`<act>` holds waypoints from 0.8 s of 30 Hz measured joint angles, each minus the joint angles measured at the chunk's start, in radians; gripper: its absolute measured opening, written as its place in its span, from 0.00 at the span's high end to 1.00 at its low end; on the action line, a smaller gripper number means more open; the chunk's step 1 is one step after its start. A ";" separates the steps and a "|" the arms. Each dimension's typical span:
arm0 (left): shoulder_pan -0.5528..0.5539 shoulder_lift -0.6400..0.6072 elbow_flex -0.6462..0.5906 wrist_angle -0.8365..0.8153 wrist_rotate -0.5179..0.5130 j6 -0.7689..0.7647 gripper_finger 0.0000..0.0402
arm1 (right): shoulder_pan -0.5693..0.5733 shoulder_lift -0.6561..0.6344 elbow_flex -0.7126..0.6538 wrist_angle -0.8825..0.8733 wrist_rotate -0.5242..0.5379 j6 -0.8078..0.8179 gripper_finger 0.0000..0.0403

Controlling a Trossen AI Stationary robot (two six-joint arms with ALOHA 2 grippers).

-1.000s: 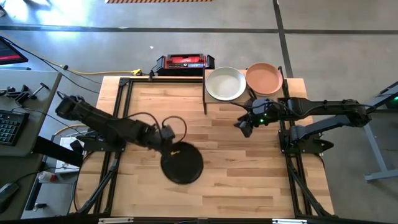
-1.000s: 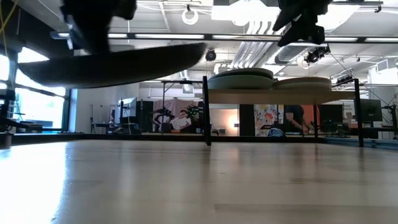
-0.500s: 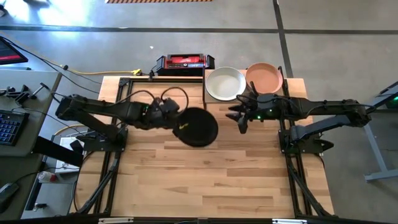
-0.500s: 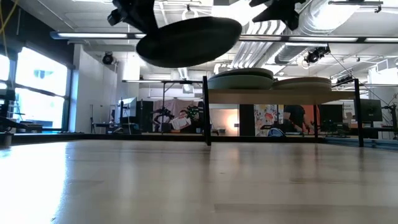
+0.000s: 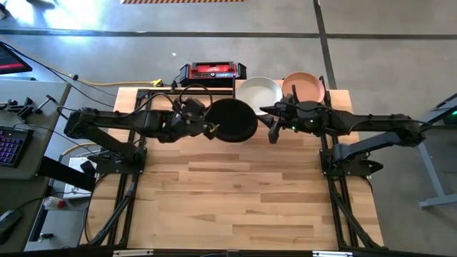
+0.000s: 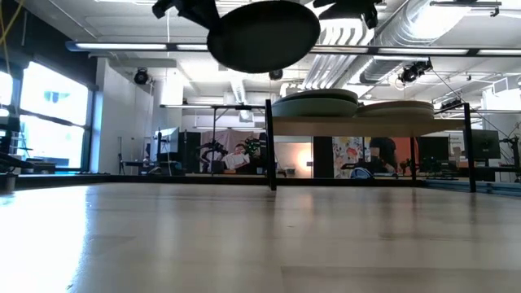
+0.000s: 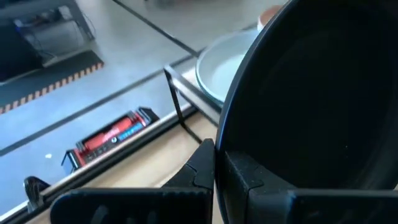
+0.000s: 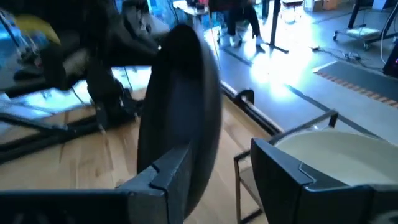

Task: Place and stack plates onto a shelf
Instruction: Stack the black plate on the white plate

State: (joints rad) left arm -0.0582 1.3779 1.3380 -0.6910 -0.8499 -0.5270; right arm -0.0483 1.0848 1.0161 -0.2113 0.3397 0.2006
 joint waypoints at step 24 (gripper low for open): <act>0.000 0.004 0.000 0.062 -0.082 0.005 1.00 | 0.003 0.090 0.000 0.017 0.086 0.091 0.88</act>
State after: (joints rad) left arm -0.0582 1.3819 1.3380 -0.6288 -0.9322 -0.5221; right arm -0.0452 1.1748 1.0159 -0.1945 0.4260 0.2921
